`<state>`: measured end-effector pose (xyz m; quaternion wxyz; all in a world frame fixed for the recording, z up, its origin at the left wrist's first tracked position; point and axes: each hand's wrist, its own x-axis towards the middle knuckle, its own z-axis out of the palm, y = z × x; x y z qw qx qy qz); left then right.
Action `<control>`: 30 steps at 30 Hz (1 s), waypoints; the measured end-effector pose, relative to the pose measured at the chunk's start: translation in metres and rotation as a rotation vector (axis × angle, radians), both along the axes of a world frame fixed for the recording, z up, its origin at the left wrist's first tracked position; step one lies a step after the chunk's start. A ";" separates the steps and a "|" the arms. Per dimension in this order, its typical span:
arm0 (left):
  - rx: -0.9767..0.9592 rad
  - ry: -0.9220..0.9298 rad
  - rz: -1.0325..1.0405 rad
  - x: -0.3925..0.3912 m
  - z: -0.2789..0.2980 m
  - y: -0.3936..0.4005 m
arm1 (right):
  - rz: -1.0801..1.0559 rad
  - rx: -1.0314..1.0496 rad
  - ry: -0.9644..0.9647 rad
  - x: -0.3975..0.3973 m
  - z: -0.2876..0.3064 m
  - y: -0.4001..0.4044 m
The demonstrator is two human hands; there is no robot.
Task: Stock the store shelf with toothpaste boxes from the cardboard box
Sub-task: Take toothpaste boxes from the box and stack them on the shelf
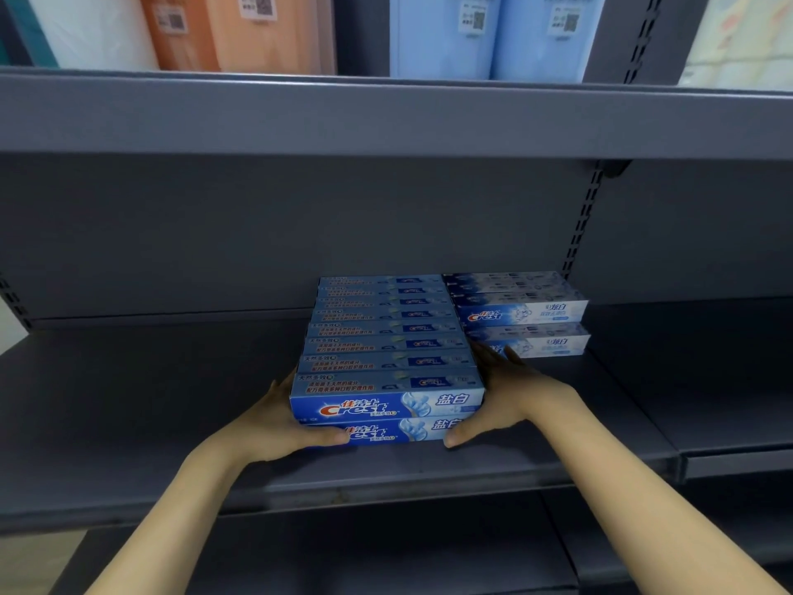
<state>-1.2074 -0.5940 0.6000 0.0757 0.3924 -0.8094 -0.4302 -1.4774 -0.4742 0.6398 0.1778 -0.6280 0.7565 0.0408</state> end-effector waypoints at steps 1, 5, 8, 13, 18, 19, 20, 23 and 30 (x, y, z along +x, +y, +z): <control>-0.018 -0.015 -0.020 0.000 0.002 0.001 | -0.005 0.007 0.008 0.000 0.000 0.000; -0.139 -0.175 -0.077 0.004 0.017 0.005 | -0.039 0.021 0.042 0.001 -0.002 0.000; -0.212 -0.281 -0.109 0.007 0.019 0.007 | -0.053 0.053 0.070 0.005 -0.004 0.003; -0.241 -0.279 -0.097 0.007 0.007 0.005 | -0.034 0.026 0.082 0.007 -0.010 0.001; -0.323 -0.327 -0.100 0.003 0.008 0.007 | -0.027 0.028 0.119 0.006 -0.012 -0.002; -0.342 -0.340 -0.109 0.004 0.007 0.006 | -0.029 0.023 0.118 0.007 -0.012 -0.002; -0.364 -0.354 -0.117 0.004 0.007 0.004 | -0.033 0.015 0.115 0.007 -0.012 -0.002; -0.450 -0.423 -0.123 0.005 0.005 0.002 | -0.039 0.002 0.123 0.008 -0.011 0.000; -0.570 -0.511 -0.066 0.003 0.007 0.001 | -0.055 -0.023 0.159 0.009 -0.015 0.004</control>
